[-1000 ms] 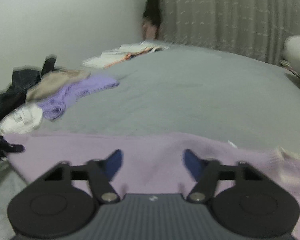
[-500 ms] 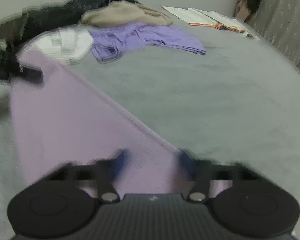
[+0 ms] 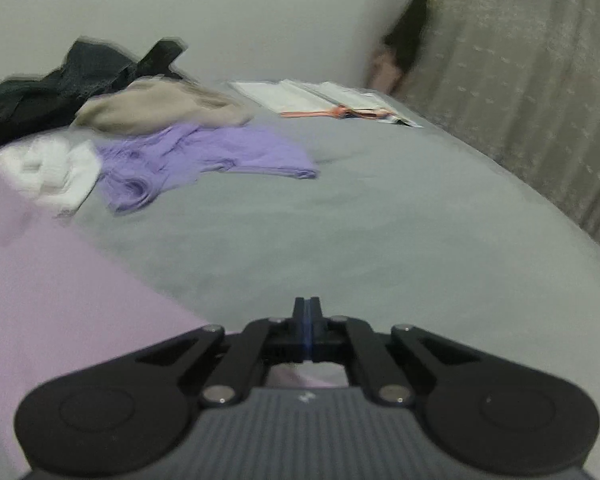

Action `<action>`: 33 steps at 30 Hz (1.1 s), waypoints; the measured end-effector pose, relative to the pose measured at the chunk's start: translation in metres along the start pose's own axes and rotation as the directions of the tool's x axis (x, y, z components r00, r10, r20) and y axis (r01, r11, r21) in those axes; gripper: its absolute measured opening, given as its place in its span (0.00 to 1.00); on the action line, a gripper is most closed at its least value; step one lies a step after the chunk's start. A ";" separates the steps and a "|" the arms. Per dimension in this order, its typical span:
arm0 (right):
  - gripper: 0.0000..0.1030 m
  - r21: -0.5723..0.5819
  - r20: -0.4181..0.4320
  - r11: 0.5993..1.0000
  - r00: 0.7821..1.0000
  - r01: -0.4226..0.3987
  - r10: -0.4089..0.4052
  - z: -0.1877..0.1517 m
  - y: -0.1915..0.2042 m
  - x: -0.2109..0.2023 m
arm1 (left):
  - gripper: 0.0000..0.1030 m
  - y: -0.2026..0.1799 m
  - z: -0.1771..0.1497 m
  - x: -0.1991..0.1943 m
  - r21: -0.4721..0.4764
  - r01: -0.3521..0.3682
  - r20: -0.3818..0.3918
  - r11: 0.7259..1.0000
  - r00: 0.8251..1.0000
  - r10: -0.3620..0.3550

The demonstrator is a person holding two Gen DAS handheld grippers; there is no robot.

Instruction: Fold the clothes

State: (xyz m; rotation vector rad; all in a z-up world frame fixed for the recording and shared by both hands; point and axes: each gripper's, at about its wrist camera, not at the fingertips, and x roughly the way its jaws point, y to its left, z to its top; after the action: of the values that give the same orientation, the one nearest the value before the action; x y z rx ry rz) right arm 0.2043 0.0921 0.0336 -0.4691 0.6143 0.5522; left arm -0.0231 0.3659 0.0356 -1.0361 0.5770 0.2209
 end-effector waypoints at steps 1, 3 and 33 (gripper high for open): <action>0.00 -0.018 -0.021 1.000 1.000 0.016 -0.016 -0.002 0.001 0.002 | 0.07 0.003 0.001 0.000 -0.008 -0.003 0.002 1.000 1.000 0.003; 0.03 -0.054 -0.047 0.998 0.998 0.038 -0.040 -0.005 0.004 0.003 | 0.07 0.008 0.004 0.001 -0.025 -0.008 0.004 1.000 1.000 0.008; 0.18 -0.530 0.188 0.848 0.975 -0.003 0.121 -0.029 0.197 -0.062 | 0.08 0.017 0.011 0.020 -0.104 0.026 -0.016 0.994 0.999 -0.028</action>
State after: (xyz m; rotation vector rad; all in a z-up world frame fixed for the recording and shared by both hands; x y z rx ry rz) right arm 0.0305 0.2036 0.0044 -0.8991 0.2596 0.8287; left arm -0.0096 0.3822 0.0161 -1.1467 0.5714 0.2206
